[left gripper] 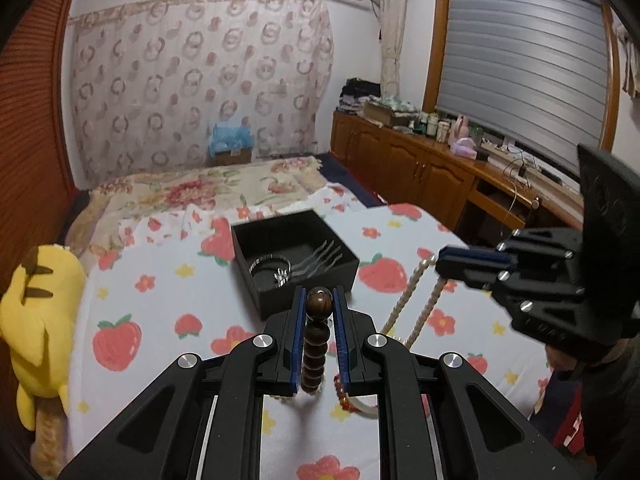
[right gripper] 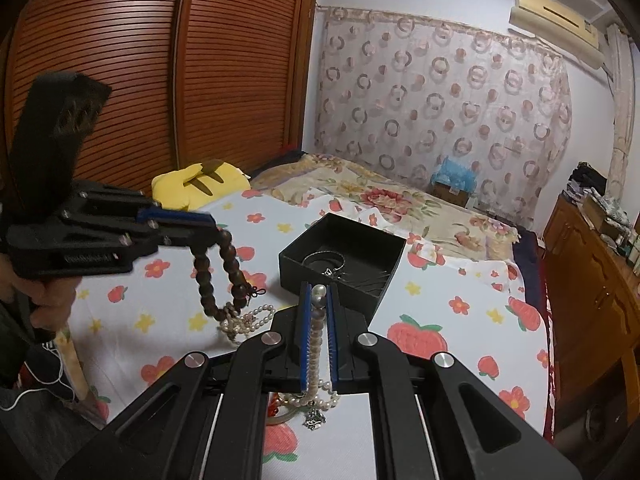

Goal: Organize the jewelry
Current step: 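Lift the pearl necklace with the right tool while the left tool lifts the bead bracelet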

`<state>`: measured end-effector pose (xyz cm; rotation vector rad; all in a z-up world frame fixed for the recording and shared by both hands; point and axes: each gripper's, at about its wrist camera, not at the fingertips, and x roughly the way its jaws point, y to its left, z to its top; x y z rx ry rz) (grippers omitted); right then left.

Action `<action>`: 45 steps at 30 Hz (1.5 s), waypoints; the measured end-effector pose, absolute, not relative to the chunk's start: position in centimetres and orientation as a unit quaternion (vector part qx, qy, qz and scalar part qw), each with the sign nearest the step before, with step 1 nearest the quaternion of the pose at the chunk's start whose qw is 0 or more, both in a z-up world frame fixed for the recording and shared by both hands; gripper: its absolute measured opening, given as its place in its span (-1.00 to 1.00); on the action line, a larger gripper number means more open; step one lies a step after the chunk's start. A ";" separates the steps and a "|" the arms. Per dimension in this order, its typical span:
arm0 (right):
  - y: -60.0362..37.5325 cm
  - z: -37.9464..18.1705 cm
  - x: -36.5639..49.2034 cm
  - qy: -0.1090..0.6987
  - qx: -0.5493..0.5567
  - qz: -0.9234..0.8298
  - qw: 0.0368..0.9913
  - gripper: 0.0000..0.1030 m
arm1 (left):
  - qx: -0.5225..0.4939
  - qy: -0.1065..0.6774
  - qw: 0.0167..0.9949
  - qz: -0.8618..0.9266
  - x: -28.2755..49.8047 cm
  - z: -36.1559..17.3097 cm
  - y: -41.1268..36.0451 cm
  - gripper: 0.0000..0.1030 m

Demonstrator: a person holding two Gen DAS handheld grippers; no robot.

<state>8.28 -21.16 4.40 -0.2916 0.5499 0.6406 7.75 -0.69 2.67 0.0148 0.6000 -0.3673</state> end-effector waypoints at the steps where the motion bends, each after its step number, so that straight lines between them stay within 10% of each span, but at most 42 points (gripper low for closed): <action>1: -21.2 4.4 8.3 0.266 -0.141 0.310 0.902 -0.84 | 0.008 0.289 0.940 -0.180 7.7 3.1 -0.7 -0.76; 45: -19.6 -0.3 9.3 0.313 -0.127 0.335 0.879 -0.83 | 0.031 0.204 0.961 -0.185 6.8 12.6 -2.5 -0.76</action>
